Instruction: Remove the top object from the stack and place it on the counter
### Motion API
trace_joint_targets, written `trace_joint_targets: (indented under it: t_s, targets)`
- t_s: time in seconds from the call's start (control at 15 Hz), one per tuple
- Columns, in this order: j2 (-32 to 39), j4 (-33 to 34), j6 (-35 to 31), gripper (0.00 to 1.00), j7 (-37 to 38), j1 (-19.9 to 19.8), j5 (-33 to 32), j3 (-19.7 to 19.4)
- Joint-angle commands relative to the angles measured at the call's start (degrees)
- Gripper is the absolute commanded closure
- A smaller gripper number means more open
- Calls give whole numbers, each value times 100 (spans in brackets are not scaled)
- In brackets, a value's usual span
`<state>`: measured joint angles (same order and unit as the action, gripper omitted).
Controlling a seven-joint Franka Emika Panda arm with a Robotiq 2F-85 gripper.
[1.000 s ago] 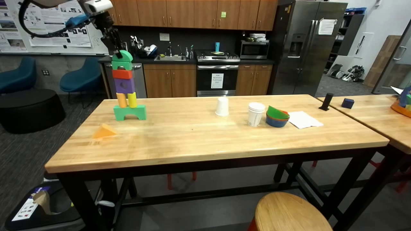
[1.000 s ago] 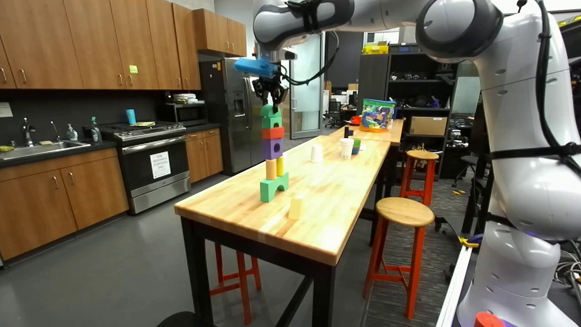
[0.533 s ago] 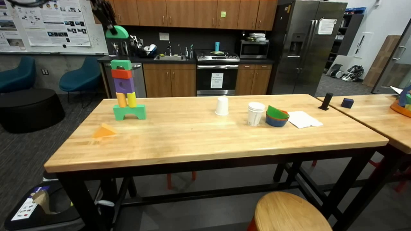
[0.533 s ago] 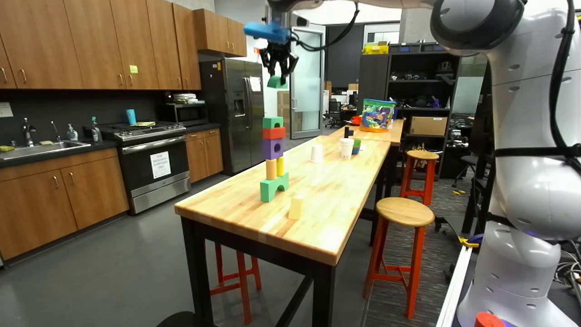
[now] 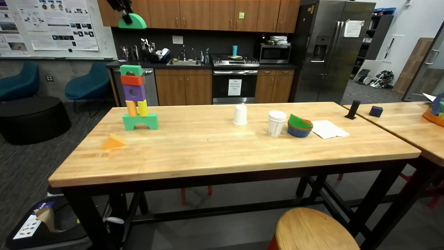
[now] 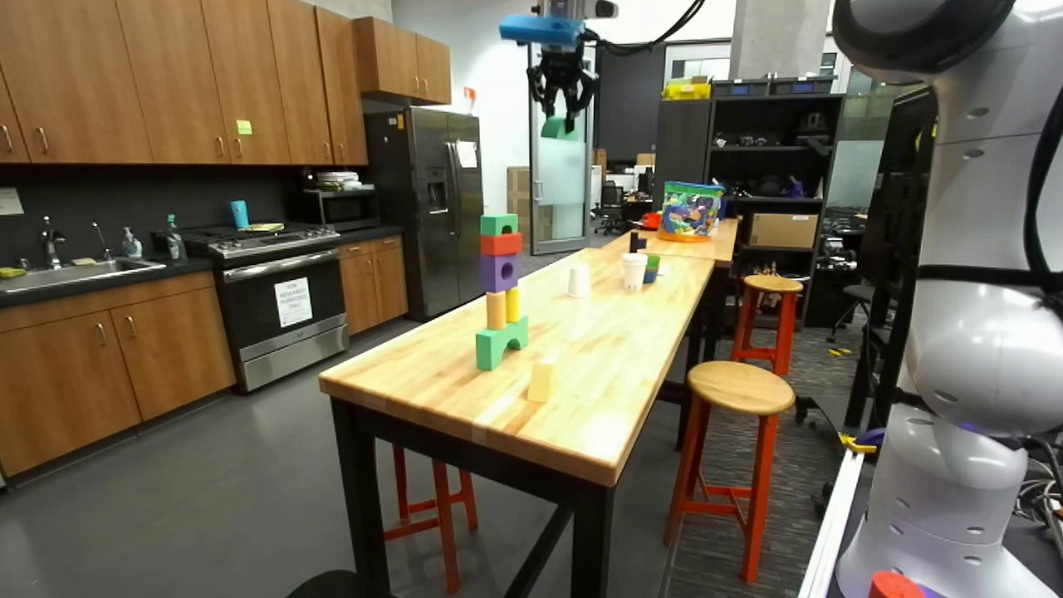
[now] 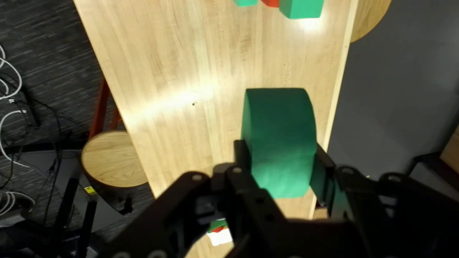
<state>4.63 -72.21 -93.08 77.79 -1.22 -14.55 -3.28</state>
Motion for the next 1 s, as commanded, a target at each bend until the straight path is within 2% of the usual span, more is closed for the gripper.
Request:
trace_joint_targets:
  t_s: [0.0, 0.4, 0.93]
  targets:
    - [-455, -1276, -594, 83, 326, -69, -23, -74]
    - [-433, -2771, -1275, 83, 909, -156, 108, -149]
    - [-481, -4116, -2194, 83, 1812, -440, 505, -394]
